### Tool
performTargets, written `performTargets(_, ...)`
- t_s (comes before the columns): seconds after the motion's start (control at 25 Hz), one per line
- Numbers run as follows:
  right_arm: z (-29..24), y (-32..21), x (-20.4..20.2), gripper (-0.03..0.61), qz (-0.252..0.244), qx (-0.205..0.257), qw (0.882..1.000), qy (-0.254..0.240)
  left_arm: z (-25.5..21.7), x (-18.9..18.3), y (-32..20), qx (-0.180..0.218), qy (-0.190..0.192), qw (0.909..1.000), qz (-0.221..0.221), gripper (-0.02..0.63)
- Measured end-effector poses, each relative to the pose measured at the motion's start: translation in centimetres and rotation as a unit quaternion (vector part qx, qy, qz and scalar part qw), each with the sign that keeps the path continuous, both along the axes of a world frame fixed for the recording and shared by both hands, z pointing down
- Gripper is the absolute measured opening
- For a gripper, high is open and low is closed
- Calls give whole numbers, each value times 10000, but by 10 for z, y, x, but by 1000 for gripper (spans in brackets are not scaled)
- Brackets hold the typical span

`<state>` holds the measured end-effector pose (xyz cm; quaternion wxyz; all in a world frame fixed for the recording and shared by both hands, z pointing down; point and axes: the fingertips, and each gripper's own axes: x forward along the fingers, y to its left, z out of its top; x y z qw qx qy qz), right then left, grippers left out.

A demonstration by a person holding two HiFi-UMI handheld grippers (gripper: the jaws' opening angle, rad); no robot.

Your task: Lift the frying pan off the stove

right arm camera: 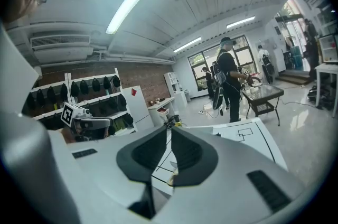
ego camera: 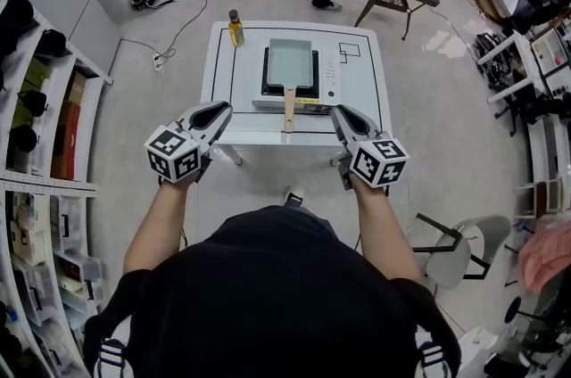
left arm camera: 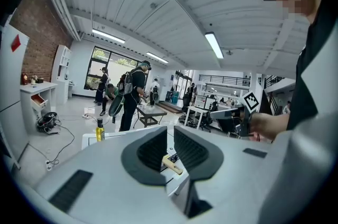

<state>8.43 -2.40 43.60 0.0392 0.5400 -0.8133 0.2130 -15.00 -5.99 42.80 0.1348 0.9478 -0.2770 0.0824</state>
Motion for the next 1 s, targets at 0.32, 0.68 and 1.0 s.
performTargets(0.32, 13, -23, 21, 29, -24, -111, 9999, -32, 13, 21, -22, -106, -65, 9999, 4, 46)
performTargets(0.68, 22, -57, 40, 29, -233, -225, 9995, -23, 19, 43, -51, -174, -102, 9997, -121, 46)
performTargets(1.0, 21, -91, 48, 29, -556, -271, 9981, -20, 16, 53, -69, -210, -140, 9990, -372, 46)
